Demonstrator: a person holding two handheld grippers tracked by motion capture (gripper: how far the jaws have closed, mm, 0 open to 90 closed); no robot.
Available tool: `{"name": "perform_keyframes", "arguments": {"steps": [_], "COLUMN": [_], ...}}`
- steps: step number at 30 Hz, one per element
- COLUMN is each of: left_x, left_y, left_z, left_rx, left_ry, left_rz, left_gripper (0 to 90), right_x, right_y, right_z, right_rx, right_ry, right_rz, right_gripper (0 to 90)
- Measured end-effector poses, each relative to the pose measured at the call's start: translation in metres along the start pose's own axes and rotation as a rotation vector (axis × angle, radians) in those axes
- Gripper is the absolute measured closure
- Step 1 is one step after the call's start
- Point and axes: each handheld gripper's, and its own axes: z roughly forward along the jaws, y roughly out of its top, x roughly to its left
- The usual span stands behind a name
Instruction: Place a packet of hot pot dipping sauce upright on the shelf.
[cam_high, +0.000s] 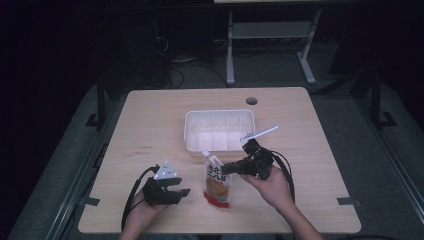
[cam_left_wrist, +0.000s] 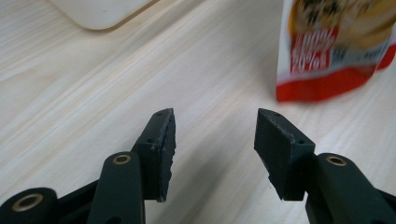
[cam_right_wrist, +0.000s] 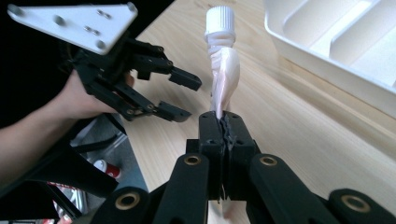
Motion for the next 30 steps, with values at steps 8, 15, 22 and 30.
{"name": "perform_keyframes", "arguments": {"steps": [8, 15, 22, 30], "left_x": [0.008, 0.012, 0.017, 0.020], "left_y": [-0.003, -0.004, -0.006, -0.007], "left_z": [-0.006, -0.009, -0.012, -0.013], "left_rx": [-0.029, -0.038, -0.049, -0.053], "left_ry": [0.020, 0.029, 0.037, 0.039], "left_rz": [-0.029, -0.041, -0.056, -0.067], "left_gripper": [46.5, 44.8, 42.9, 42.2], "right_x": [0.005, 0.008, 0.010, 0.009], "right_y": [0.011, 0.026, 0.046, 0.074], "right_z": [-0.009, -0.018, -0.018, -0.017], "right_rx": [-0.014, -0.056, -0.087, -0.135], "right_ry": [-0.020, 0.003, 0.000, -0.055], "right_rz": [0.027, 0.037, 0.038, 0.050], "right_gripper": [87.6, 87.6, 87.7, 87.7]}}
